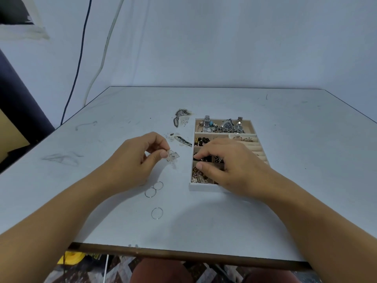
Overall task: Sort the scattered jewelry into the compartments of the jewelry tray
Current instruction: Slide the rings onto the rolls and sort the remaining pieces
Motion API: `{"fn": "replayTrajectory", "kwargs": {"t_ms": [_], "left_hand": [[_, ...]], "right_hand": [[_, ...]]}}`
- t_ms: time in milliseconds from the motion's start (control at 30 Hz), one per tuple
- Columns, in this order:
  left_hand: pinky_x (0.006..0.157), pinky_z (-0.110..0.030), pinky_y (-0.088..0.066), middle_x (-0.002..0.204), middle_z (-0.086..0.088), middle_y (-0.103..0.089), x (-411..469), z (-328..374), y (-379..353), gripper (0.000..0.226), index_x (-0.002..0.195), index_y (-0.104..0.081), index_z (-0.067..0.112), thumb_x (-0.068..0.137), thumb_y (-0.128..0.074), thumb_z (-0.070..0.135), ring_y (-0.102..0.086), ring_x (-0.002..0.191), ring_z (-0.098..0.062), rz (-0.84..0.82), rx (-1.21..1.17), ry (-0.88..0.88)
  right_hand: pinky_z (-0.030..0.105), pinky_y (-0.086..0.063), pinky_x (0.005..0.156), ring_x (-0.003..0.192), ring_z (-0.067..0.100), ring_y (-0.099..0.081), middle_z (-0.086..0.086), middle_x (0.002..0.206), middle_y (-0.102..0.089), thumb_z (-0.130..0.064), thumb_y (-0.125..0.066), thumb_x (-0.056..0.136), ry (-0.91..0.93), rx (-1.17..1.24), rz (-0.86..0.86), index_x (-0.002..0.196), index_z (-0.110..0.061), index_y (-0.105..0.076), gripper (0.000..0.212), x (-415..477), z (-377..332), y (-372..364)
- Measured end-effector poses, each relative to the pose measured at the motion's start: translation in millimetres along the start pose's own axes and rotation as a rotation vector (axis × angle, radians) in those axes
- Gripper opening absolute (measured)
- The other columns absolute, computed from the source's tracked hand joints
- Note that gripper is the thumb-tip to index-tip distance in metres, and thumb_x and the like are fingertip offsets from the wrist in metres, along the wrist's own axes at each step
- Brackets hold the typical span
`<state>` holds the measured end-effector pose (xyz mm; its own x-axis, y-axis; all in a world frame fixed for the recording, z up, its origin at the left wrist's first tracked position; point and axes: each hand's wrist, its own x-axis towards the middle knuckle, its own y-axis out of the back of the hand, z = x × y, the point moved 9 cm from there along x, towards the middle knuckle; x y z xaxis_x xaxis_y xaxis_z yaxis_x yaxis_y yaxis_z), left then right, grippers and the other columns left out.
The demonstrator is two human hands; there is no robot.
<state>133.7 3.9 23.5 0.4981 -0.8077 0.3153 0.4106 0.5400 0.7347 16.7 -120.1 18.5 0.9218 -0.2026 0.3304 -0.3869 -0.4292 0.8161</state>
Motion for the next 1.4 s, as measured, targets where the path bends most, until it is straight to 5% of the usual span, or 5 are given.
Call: {"fn": "replayTrajectory", "kwargs": {"t_ms": [167, 400, 767, 967, 1400], "left_hand": [[0.060, -0.019, -0.045, 0.083, 0.011, -0.068, -13.3, -21.7, 26.2, 0.013, 0.082, -0.063, 0.028, 0.087, -0.065, 0.017, -0.061, 0.073, -0.001, 0.070, -0.061, 0.058], [0.070, -0.026, -0.049, 0.084, 0.012, -0.068, -30.6, -52.3, 52.0, 0.017, 0.087, -0.063, 0.031, 0.085, -0.068, 0.015, -0.063, 0.078, -0.007, 0.182, -0.103, 0.111], [0.066, -0.011, -0.044, 0.088, 0.017, -0.066, -48.7, -74.6, 69.2, 0.014, 0.084, -0.059, 0.035, 0.088, -0.063, 0.022, -0.059, 0.085, 0.004, 0.329, 0.007, 0.145], [0.064, -0.006, -0.042, 0.086, 0.015, -0.065, -56.2, -81.3, 73.2, 0.015, 0.086, -0.060, 0.033, 0.088, -0.063, 0.019, -0.057, 0.084, 0.003, 0.339, 0.029, 0.144], [0.066, -0.006, -0.041, 0.086, 0.020, -0.063, -52.1, -66.6, 60.1, 0.014, 0.087, -0.060, 0.032, 0.089, -0.061, 0.018, -0.056, 0.089, 0.006, 0.256, 0.070, 0.110]], "right_hand": [[0.020, -0.042, 0.085, 0.100, 0.002, -0.053, -0.018, 0.100, -0.063, -0.043, -0.053, 0.084, 0.015, 0.000, -0.011, 0.101, -0.029, -0.068, 0.027, -0.5, -3.6, -0.7], [0.031, -0.043, 0.092, 0.103, 0.009, -0.054, -0.012, 0.104, -0.063, -0.048, -0.053, 0.084, 0.147, -0.097, -0.099, 0.103, -0.029, -0.066, 0.030, 14.4, -39.6, -19.6], [0.037, -0.034, 0.101, 0.112, 0.012, -0.044, -0.010, 0.119, -0.057, -0.047, -0.054, 0.090, 0.213, -0.171, -0.314, 0.118, -0.031, -0.060, 0.033, 46.8, -85.3, -74.6], [0.034, -0.037, 0.096, 0.105, 0.012, -0.044, -0.009, 0.107, -0.058, -0.052, -0.056, 0.087, 0.178, -0.181, -0.362, 0.116, -0.031, -0.063, 0.037, 61.9, -91.6, -96.7], [0.036, -0.047, 0.084, 0.100, 0.018, -0.053, -0.002, 0.104, -0.058, -0.019, -0.044, 0.092, 0.201, -0.334, -0.275, 0.110, -0.020, -0.062, 0.025, 66.8, -92.7, -81.2]]}}
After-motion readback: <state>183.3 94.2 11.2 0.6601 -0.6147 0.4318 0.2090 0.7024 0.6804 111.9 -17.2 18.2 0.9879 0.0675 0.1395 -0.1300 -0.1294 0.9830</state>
